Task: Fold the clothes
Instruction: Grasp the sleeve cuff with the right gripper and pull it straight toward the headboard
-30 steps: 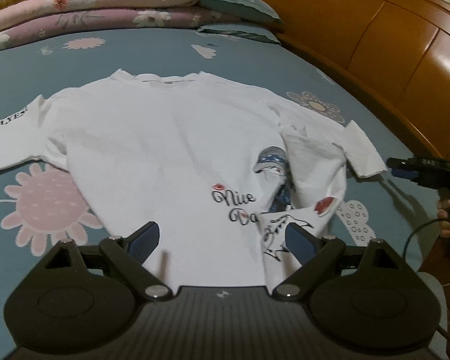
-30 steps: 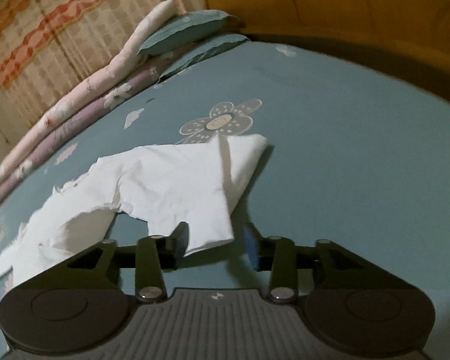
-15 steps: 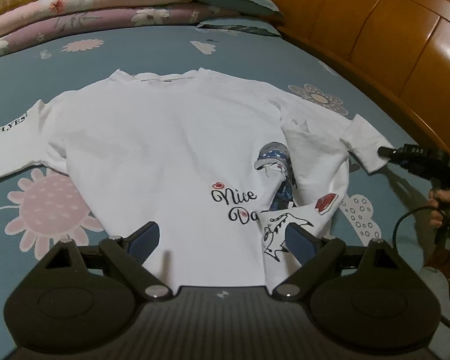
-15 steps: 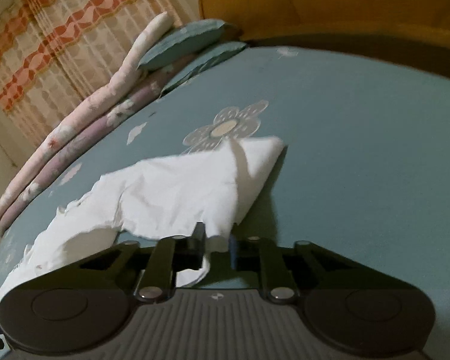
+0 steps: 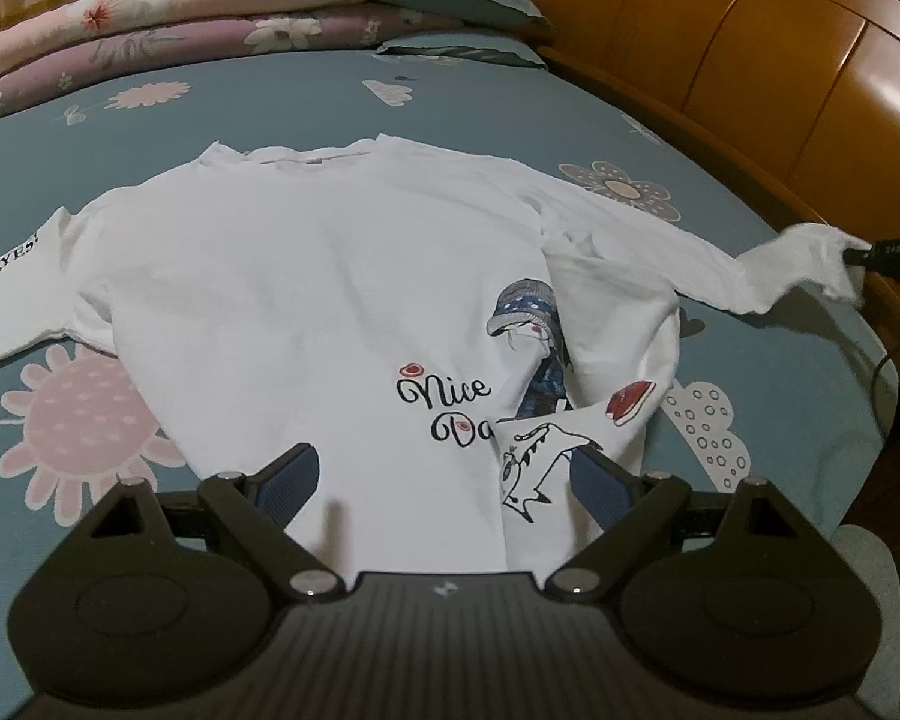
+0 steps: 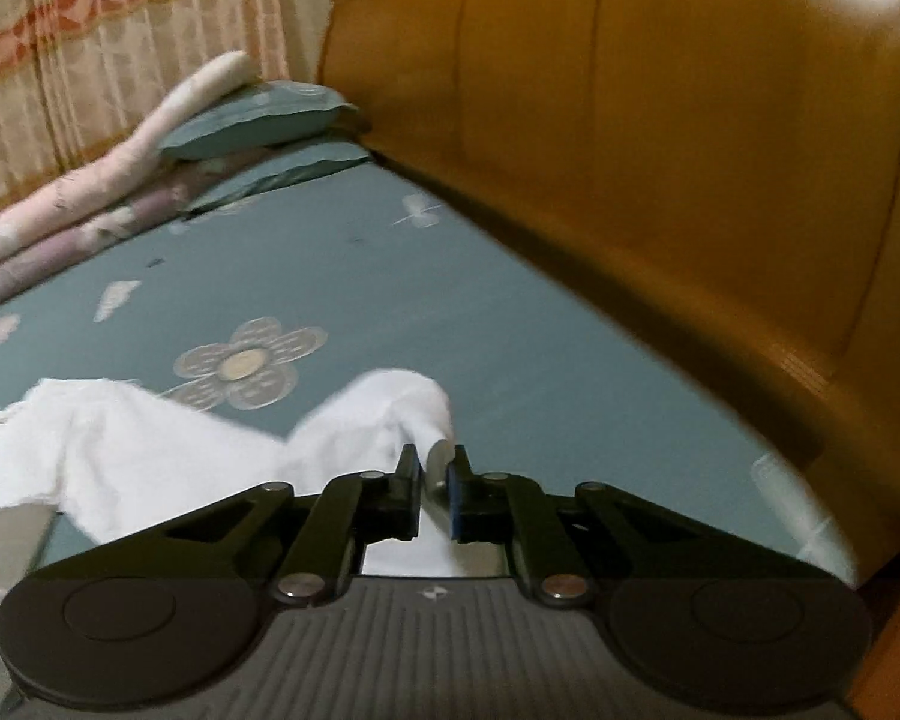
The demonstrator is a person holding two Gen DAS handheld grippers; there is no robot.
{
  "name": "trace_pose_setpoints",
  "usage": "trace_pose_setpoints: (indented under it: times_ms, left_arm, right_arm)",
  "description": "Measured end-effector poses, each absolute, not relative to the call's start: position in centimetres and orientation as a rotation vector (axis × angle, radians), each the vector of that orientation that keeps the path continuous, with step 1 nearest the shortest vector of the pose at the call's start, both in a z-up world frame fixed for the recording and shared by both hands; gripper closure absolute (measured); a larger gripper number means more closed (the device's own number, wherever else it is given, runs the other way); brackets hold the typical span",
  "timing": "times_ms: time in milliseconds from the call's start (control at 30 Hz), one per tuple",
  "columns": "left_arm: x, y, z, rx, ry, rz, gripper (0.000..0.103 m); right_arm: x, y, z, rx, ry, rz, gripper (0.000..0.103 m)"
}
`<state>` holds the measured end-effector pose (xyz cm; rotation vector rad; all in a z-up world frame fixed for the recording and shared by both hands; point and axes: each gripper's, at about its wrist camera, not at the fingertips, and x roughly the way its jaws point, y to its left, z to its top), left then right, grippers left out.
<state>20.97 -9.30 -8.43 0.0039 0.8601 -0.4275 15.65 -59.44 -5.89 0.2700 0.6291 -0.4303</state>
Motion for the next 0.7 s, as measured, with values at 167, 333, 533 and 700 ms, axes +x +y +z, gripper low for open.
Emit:
trace_pose_setpoints:
  times_ms: [167, 333, 533, 700]
  left_arm:
    - [21.0, -9.5, -8.4, 0.007, 0.86, -0.425, 0.012]
    - [20.9, -9.4, -8.3, 0.008, 0.857, -0.425, 0.012]
    - [20.9, -9.3, -8.3, 0.011, 0.858, -0.427, 0.012]
    - [21.1, -9.3, -8.4, 0.016, 0.862, -0.421, 0.012]
  right_arm:
    - [16.1, -61.6, -4.5, 0.198, 0.683, -0.465, 0.096]
    - [17.0, -62.3, -4.1, 0.145, 0.743, -0.51, 0.096]
    - [17.8, -63.9, -5.7, 0.165, 0.783, -0.574, 0.096]
    - [18.7, -64.7, -7.0, 0.171, 0.792, -0.598, 0.096]
